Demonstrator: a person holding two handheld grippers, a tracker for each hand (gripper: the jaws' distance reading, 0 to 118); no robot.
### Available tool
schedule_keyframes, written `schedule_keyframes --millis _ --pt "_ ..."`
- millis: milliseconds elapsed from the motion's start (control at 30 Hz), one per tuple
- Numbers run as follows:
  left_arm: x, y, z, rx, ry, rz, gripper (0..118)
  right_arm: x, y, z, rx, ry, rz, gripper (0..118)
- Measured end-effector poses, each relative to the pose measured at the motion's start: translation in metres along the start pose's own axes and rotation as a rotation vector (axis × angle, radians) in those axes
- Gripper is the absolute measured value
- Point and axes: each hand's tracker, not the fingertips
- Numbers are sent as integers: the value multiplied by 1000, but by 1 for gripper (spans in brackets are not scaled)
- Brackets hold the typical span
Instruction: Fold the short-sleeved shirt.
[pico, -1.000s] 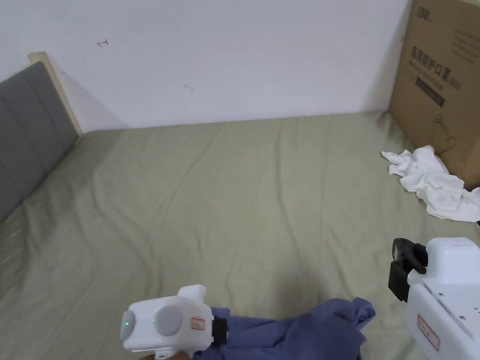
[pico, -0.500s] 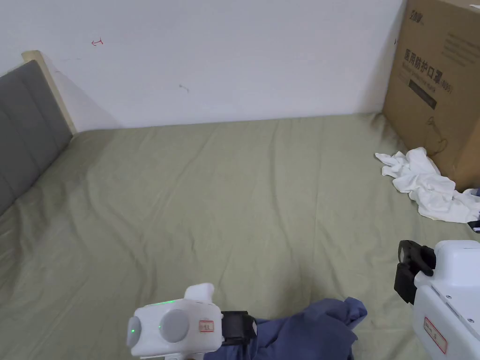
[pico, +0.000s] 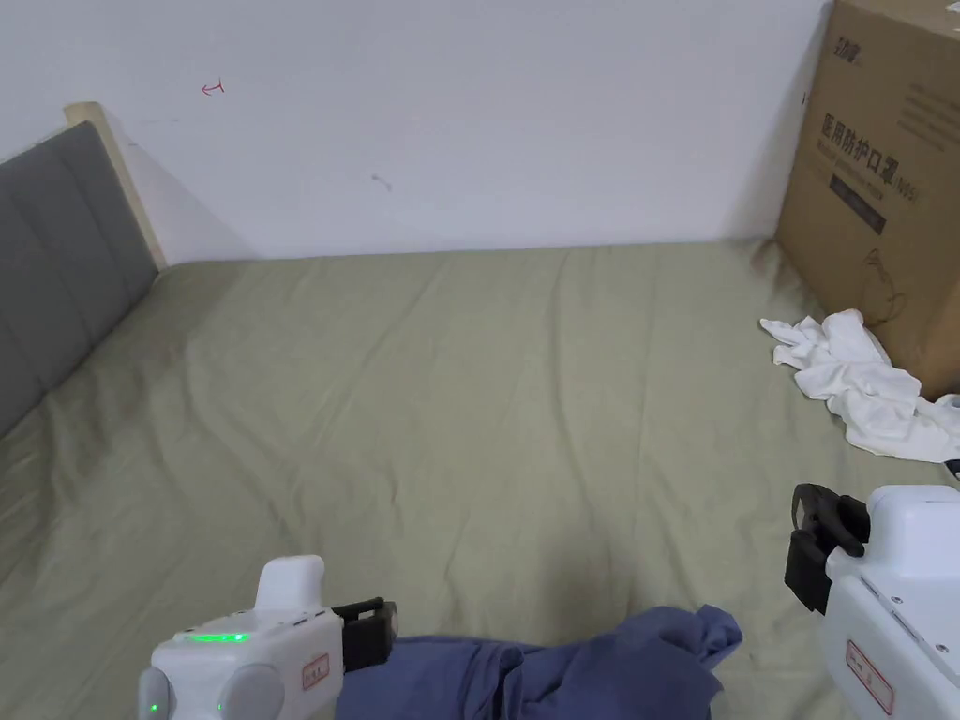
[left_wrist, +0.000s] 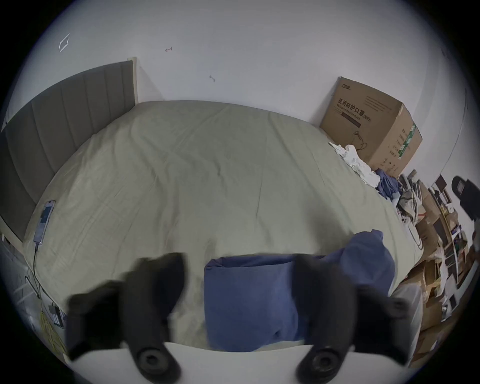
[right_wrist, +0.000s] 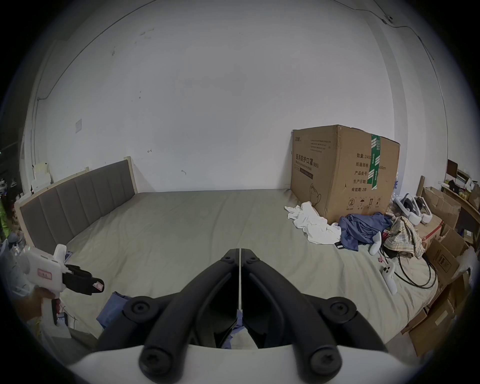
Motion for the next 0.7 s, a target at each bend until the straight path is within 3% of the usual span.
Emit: schedule_keyframes --millis 67,200,500,700 --pt "3 -10 -11 -11 -19 8 10 1 -1 0 -5 -2 -2 4" --pt "19 -29 -31 -71 -54 31 9 5 -3 -1 -13 -11 -3 4" --pt "81 -65 -78 -250 -52 -124 9 20 -6 -2 -31 -34 -16 4" --pt "114 -68 -81 -217 -45 -192 9 27 -8 -1 -40 -53 -22 4"
